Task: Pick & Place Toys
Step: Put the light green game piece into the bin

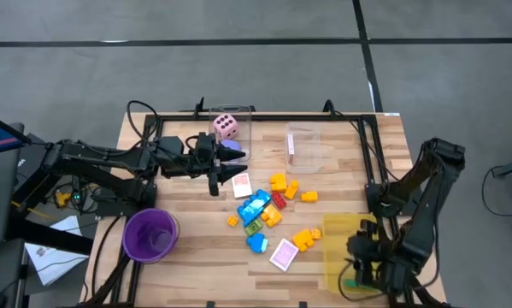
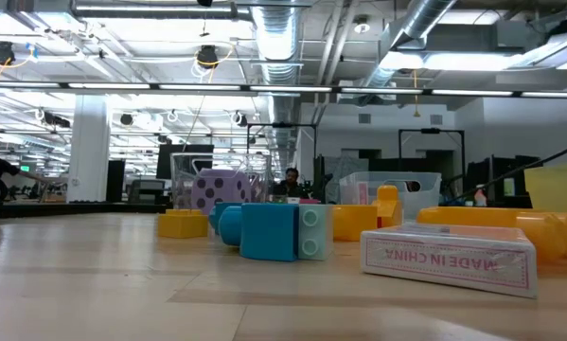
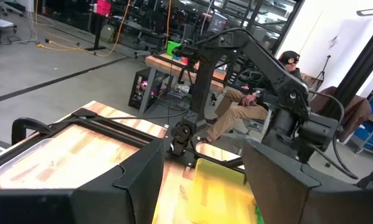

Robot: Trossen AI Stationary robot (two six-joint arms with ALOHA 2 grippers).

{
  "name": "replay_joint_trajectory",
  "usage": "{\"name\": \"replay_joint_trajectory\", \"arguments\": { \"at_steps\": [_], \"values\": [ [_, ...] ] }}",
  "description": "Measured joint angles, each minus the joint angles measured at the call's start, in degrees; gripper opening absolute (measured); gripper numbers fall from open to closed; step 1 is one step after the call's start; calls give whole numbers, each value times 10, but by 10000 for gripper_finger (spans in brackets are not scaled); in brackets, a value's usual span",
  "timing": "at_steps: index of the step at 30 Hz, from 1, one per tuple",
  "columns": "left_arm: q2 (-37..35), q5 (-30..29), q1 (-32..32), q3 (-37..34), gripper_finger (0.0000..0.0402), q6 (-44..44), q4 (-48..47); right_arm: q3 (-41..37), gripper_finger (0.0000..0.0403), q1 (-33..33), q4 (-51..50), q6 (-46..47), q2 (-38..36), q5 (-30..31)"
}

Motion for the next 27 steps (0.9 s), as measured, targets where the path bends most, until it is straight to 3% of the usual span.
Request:
{"name": "replay_joint_trajectory", "arguments": {
  "at_steps": [15,27],
  "values": [
    [0,-1,0,0,213,0,0,0,204,-87,-40,2,-74,116],
    [0,-1,0,0,213,0,0,0,203,-158,-32,-39,-74,115]
  ]
}}
